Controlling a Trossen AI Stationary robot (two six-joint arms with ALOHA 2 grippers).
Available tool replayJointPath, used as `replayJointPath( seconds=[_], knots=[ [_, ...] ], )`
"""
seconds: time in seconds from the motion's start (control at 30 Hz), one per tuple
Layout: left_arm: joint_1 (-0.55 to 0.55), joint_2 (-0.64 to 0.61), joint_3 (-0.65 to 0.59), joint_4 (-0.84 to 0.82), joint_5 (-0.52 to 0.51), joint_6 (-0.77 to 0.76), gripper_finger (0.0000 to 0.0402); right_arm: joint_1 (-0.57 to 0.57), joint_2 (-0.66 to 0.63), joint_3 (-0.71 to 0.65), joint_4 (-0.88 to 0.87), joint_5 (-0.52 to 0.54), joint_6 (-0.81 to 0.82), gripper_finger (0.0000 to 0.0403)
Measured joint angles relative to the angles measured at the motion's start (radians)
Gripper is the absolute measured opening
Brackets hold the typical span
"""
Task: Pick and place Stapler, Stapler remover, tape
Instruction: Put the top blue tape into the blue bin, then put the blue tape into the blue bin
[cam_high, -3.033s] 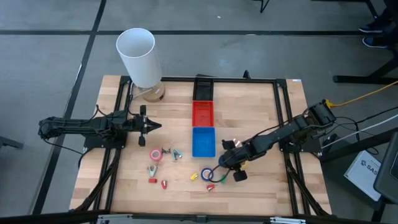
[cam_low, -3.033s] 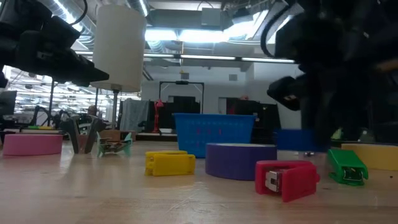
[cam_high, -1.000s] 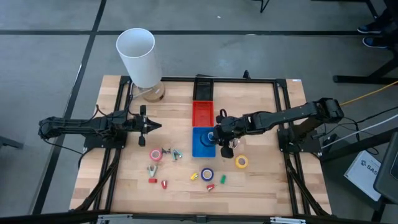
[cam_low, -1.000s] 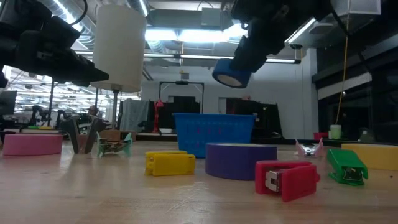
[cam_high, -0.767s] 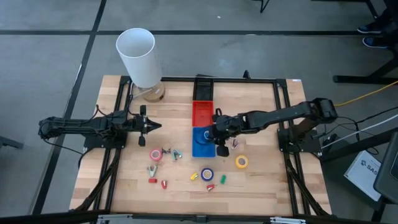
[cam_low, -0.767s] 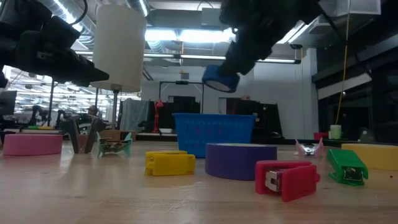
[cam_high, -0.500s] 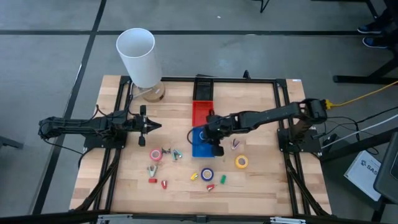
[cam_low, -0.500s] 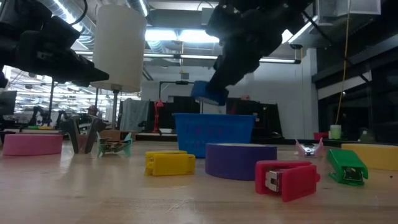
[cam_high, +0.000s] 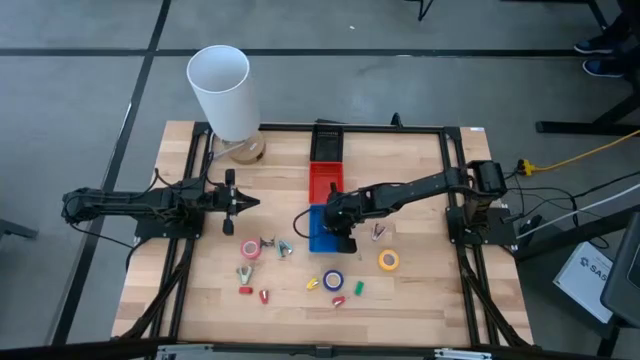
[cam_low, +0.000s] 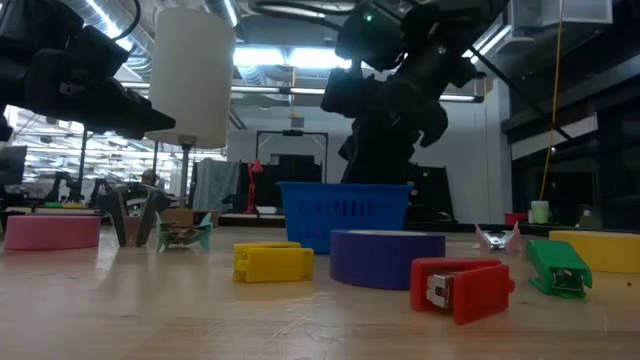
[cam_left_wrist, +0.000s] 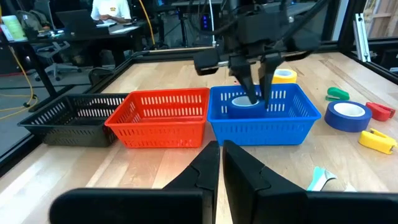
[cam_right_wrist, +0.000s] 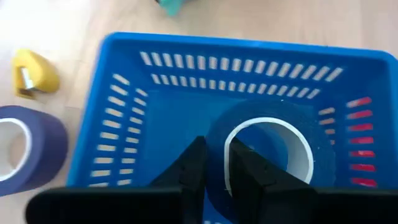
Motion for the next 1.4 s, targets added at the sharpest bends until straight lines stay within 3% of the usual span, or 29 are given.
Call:
replayJointPath(
  seconds=[0.6, 1.07, 1.4],
  knots=[
    [0.000, 0.000, 0.000, 0.000, 0.000, 0.000, 0.0017, -0.038, 0.000, 0.000, -0.008, 0.043, 0.049, 0.0054],
    [0.000, 0.000, 0.000, 0.000, 0.000, 0.000, 0.0016, -0.037, 0.000, 0.000, -0.005, 0.045, 0.022, 0.0143],
    [0.000, 0.000, 0.000, 0.000, 0.000, 0.000, 0.0016, -0.036, -0.040, 0.000, -0.018, 0.018, 0.051, 0.0151]
  ],
)
